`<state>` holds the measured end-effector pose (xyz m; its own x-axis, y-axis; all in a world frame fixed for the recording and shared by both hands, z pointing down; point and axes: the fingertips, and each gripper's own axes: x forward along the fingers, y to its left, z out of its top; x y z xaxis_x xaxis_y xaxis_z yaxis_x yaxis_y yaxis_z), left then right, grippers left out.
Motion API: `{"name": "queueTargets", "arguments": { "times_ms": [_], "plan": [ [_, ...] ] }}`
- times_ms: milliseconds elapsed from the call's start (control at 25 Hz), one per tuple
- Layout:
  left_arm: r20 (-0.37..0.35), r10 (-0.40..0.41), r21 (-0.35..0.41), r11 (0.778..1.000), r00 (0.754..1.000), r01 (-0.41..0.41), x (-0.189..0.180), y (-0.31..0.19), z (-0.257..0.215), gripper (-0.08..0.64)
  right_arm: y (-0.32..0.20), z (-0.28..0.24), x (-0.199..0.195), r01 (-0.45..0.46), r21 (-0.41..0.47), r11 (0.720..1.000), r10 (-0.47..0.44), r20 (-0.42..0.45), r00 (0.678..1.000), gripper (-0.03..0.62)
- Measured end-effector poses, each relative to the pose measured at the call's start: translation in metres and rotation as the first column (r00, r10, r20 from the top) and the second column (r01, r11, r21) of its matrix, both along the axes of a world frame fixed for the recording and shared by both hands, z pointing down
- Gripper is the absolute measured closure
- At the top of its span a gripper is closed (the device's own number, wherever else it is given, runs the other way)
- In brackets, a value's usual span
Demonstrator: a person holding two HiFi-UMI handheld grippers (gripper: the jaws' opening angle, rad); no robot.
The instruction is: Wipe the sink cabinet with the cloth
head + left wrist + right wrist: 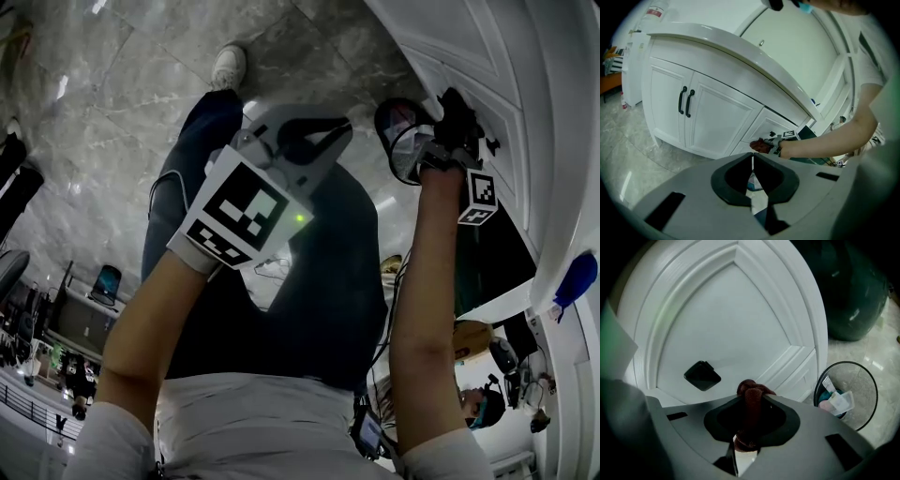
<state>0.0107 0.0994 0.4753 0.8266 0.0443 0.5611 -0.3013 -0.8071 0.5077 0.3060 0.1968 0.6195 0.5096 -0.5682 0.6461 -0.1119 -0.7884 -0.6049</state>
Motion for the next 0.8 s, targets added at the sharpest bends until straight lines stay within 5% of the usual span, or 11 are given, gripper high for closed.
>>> {"name": "queueTargets", "arguments": {
  "times_ms": [200,360,800],
  "plan": [
    [-0.002,0.041,0.0,0.999,0.999,-0.041,0.003,-0.005,-0.003,0.548,0.015,-0.019,0.011,-0.17,0.153,0.974,0.177,-0.036,0.984,0.509],
    [0.001,0.079,0.009,0.997,0.997,-0.079,0.01,-0.002,-0.002,0.548,0.036,-0.02,0.033,-0.18,0.235,0.955,0.202,-0.074,0.977,0.51],
    [-0.002,0.156,-0.008,0.988,0.988,-0.156,0.028,0.03,-0.003,0.548,0.048,-0.054,0.034,-0.265,0.457,0.849,0.278,0.04,0.96,0.512]
  ]
}}
